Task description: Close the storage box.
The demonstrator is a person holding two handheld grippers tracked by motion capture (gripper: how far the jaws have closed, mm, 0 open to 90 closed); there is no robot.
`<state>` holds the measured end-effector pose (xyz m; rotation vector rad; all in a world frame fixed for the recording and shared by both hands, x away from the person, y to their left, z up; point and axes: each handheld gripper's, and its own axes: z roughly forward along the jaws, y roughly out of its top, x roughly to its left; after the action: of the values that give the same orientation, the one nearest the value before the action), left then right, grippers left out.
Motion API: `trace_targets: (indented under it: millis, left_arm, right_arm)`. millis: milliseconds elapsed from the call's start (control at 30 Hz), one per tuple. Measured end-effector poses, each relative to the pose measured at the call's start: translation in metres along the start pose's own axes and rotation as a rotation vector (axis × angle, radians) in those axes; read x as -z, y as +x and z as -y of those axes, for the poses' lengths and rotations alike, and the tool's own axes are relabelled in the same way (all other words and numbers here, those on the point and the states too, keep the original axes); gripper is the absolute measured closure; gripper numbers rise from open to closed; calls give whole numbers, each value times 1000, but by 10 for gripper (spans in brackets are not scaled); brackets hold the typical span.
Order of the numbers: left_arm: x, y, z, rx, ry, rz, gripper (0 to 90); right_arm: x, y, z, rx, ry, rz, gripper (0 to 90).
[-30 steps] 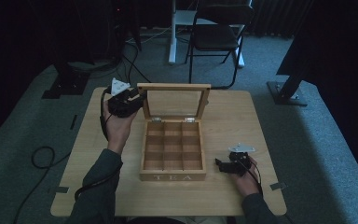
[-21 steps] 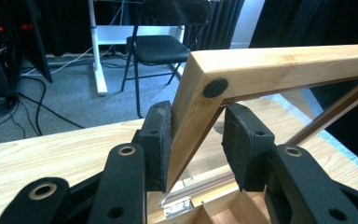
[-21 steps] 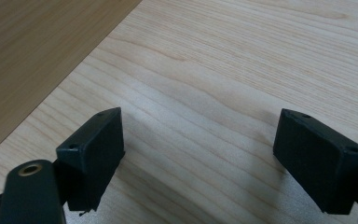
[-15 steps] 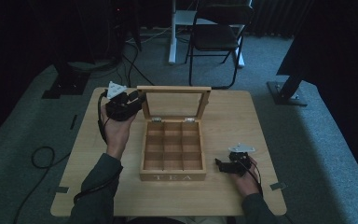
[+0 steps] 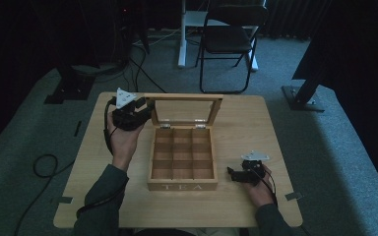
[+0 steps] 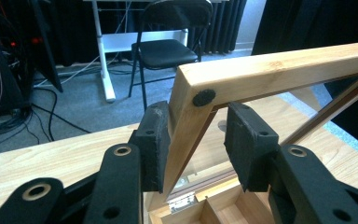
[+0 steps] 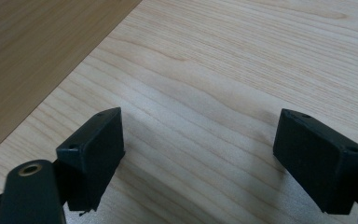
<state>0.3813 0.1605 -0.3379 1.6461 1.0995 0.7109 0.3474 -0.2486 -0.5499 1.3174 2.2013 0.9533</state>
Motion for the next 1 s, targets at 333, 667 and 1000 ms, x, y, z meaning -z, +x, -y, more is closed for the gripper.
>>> trace_targets:
  millis: [333,667,1000]
  left_arm:
    - [7,-3,6,3,5,-3,543]
    - [13,-6,11,-12,7,-6,537]
    - [18,-8,16,-10,9,-1,535]
  right_arm:
    - [0,0,0,-1,1,-1,158]
    - [0,0,0,0,0,0,158]
    - [0,0,0,0,0,0,158]
